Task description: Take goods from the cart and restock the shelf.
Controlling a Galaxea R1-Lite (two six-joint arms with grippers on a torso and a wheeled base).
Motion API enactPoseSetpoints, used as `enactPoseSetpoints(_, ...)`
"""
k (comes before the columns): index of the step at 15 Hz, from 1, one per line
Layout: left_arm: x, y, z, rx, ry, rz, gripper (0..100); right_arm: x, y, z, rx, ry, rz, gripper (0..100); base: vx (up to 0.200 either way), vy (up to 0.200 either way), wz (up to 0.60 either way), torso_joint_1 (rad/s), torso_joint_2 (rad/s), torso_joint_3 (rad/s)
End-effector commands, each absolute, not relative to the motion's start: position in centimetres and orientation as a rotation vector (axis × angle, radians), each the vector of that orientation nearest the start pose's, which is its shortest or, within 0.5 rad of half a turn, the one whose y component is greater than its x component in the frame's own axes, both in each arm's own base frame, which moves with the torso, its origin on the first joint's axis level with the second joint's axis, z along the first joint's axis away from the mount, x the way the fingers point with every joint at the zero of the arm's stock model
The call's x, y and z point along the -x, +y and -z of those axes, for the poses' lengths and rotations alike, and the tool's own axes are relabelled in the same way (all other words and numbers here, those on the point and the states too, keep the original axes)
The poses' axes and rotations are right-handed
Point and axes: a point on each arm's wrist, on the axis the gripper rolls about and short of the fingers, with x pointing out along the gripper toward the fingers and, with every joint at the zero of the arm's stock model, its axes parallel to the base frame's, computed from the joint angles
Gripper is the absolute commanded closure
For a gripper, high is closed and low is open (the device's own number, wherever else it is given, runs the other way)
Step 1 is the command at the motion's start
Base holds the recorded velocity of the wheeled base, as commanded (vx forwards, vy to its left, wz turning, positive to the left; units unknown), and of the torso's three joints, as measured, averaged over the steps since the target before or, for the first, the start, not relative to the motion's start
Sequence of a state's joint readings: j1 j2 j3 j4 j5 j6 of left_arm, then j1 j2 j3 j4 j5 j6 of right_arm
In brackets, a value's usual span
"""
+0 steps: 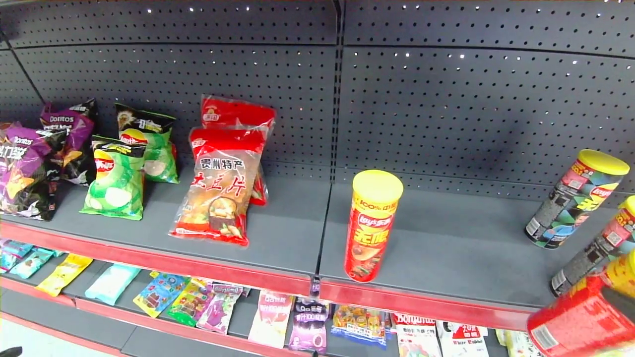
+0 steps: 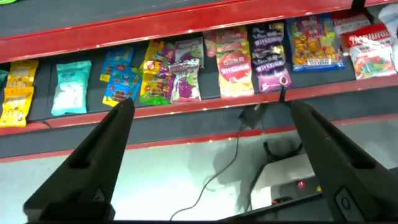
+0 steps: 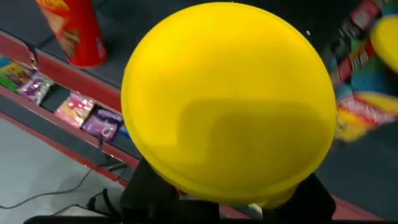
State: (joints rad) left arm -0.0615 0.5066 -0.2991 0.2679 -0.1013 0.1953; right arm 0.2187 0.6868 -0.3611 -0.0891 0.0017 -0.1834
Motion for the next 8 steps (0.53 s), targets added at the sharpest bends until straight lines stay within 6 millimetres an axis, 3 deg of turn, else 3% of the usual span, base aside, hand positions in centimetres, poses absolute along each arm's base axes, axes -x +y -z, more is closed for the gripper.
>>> enactPoseSetpoints(1,0.6,-0.2,-11.8,-0.169,0.358,0.203,0,-13.6,3.9,-20.8,0.22,0.296,-0.339,100,0.0,0.0,0.0,0.0,0.0,0.0)
enactPoseSetpoints(4,1.7,-0.1,-10.4,-0.167,0.294,0.2,0,-18.9,6.4,-22.2,0.226,0.326,-0.391,100,0.0,0.0,0.0,0.0,0.0,0.0)
enactPoseSetpoints(8,1.8,-0.1,-9.9,-0.078,0.307,0.184,0,-24.4,9.1,-21.5,0.225,0.288,-0.435,100,0.0,0.0,0.0,0.0,0.0,0.0)
